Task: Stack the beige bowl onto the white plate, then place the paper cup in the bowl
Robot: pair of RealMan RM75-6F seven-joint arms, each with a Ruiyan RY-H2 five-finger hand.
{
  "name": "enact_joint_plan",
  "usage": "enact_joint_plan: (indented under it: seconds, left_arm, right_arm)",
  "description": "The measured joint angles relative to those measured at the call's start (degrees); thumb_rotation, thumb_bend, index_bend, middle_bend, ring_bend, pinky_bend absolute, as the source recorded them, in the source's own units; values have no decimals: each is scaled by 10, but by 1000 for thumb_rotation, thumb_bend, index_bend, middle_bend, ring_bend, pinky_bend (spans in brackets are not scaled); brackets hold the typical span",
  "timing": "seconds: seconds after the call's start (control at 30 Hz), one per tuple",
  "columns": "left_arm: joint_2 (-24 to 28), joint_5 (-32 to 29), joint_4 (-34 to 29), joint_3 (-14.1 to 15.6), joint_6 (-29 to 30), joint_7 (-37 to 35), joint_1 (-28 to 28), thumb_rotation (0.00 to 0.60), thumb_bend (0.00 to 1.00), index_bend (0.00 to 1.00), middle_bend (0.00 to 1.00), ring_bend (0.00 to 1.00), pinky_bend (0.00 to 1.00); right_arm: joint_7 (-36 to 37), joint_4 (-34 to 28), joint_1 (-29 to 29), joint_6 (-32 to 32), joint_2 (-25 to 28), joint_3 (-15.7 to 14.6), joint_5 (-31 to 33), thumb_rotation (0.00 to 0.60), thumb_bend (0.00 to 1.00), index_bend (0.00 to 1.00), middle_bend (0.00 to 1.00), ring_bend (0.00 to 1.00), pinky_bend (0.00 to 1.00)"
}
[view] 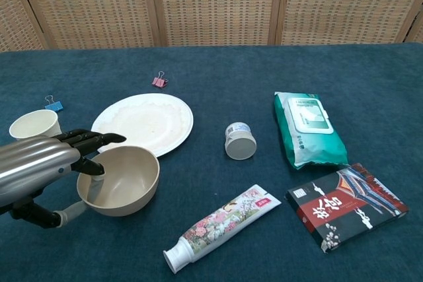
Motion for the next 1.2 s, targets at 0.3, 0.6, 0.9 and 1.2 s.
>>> enact_joint_plan:
  seconds: [0.3,0.6,0.9,1.2]
  left_arm:
    - [-20,20,46,-4,46,-10,2,600,473,679,0,0,23]
    - [-17,31,55,-10,71,-38,1,600,472,679,0,0,23]
    - [-11,37,63,-39,97,-47,-9,600,473,679,0,0,23]
    - [-6,7,90,-79,71,-38,-40,600,472,679,0,0,23]
  right_arm:
    - [5,2,0,2,0,-1,-5,600,121,0,0,0,0]
    - [3,0,-1,1,0,-1,-4,600,121,0,0,0,0]
    - [3,0,-1,1,-1,-2,-4,600,121,0,0,0,0]
    - [3,-2,-1,1,0,-2,-6,600,121,0,0,0,0]
